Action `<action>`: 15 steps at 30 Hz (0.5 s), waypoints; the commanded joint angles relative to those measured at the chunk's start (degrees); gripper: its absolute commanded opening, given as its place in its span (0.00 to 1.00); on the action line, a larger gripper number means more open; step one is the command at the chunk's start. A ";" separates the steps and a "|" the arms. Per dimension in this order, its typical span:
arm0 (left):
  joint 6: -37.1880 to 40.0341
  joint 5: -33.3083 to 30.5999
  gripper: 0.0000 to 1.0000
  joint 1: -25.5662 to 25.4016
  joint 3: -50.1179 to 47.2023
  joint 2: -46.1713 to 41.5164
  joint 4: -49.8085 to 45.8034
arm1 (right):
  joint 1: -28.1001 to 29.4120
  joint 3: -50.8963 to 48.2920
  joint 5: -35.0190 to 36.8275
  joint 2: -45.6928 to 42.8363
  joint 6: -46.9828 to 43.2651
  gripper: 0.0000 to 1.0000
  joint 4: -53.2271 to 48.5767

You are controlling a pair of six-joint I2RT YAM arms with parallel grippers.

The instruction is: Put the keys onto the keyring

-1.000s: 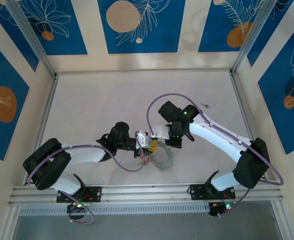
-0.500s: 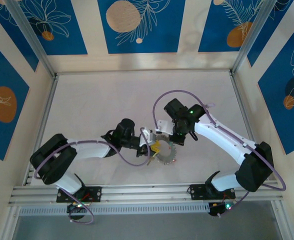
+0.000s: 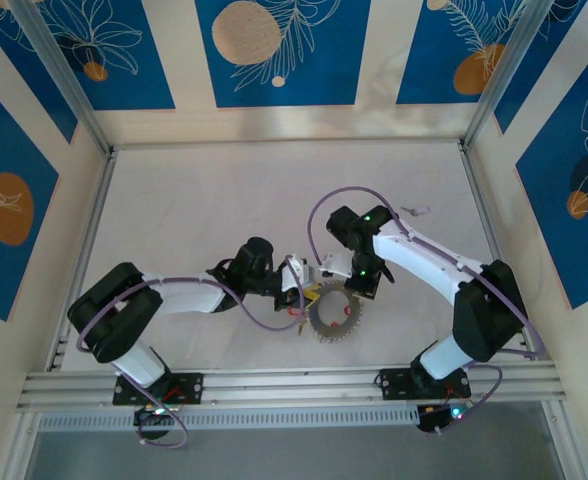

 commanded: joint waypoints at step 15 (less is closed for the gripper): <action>3.96 2.53 0.28 0.66 -2.19 -1.64 -0.48 | -4.15 3.44 -24.50 6.98 8.33 0.00 -4.84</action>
